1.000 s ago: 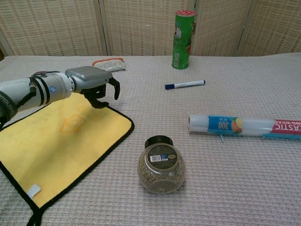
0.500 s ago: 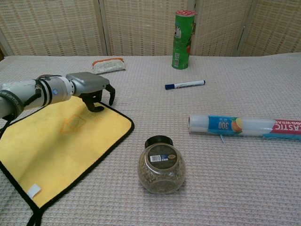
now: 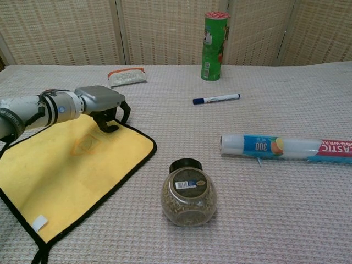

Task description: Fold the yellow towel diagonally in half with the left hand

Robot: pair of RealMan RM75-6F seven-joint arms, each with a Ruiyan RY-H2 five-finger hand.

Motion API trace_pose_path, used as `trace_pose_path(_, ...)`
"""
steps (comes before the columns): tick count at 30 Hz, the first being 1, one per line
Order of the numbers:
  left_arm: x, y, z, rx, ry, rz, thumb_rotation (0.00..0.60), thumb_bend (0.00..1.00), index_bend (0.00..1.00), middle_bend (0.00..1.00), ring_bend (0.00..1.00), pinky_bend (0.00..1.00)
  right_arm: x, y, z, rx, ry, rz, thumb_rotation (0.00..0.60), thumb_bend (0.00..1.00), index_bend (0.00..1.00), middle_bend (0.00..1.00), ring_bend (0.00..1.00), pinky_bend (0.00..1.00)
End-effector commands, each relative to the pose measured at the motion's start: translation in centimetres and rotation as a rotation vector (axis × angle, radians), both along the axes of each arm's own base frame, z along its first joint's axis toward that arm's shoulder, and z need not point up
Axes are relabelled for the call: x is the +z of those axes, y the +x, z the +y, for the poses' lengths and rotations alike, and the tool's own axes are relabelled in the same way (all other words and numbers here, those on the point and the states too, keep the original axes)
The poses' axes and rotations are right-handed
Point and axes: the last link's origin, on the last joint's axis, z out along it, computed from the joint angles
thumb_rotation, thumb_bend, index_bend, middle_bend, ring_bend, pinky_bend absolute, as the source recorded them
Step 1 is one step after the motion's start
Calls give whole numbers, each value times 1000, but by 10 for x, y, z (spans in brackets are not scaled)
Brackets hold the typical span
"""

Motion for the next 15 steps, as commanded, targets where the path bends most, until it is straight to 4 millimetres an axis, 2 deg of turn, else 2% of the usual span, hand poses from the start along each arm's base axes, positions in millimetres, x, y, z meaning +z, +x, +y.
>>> trace_pose_path(1, 0, 0, -3, -7, -6, -2, 600, 481, 565, 1000, 1000, 1000, 0, 0, 0, 2, -2, 0, 600, 368, 0, 0, 0, 0)
trace_pose_path(15, 6, 3, -11, -66, 30, -58, 600, 480, 640, 1000, 1000, 1000, -1, 2, 2, 13, 7, -2, 600, 369, 0, 0, 0, 0)
